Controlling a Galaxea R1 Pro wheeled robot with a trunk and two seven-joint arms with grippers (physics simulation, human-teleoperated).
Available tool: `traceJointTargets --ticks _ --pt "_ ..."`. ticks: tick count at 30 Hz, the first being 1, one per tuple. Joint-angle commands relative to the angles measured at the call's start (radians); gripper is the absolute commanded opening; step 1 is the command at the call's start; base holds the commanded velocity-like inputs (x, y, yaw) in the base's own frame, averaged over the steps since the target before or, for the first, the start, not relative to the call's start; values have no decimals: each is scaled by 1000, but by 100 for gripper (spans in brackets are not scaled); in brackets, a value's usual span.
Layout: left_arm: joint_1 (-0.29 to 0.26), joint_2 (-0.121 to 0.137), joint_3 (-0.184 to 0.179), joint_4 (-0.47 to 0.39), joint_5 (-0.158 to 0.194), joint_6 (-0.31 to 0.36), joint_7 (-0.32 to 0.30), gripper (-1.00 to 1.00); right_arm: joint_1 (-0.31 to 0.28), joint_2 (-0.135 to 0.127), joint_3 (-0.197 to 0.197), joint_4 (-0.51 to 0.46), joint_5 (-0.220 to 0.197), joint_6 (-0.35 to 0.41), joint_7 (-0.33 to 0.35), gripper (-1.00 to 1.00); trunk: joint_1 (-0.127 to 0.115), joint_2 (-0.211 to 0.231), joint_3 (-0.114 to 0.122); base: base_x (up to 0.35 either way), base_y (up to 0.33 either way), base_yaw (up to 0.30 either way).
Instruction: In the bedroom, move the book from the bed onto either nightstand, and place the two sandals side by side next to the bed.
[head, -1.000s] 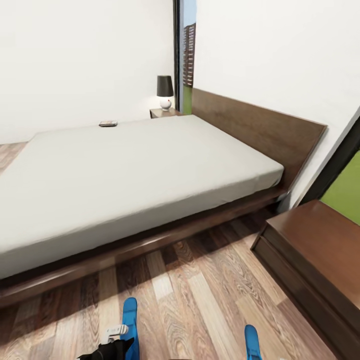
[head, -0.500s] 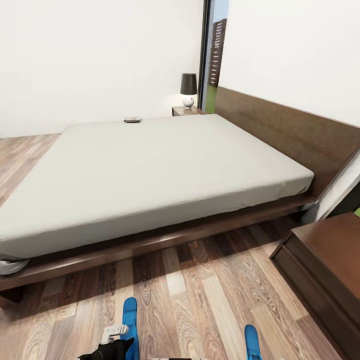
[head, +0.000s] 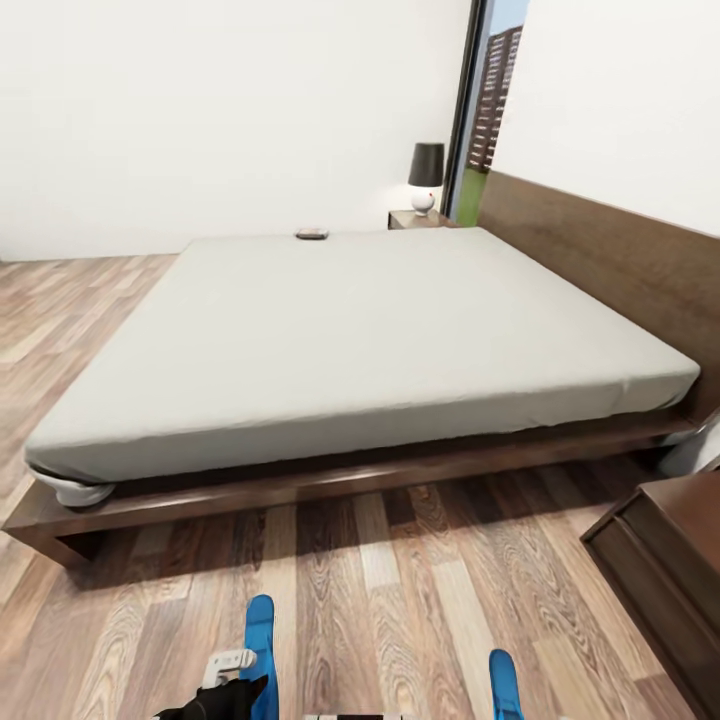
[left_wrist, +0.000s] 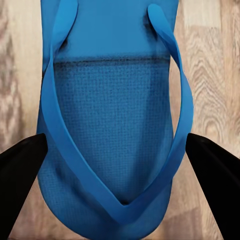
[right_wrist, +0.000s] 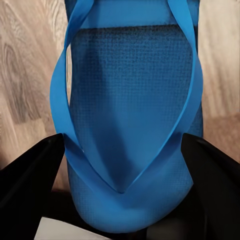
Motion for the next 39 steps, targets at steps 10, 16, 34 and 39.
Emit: traceJointTargets --ticks 10,16,34,39 --pt "-1 -2 4 1 0 -1 -7 -100 0 -6 -6 -16 -10 17 14 -100 0 0 -7 0 0 269" --pt "-1 -2 4 1 0 0 -8 -100 -1 -8 -6 -103 -11 26 18 -100 0 0 -11 0 0 269" --pt "-1 -14 6 -112 5 5 -20 -100 -1 -14 -16 -129 -35 27 152 -100 0 0 -22 0 0 269" --pt "-1 -15 7 -115 4 3 -17 -100 -1 -13 -12 -120 -35 25 152 -100 0 0 -25 0 0 269"
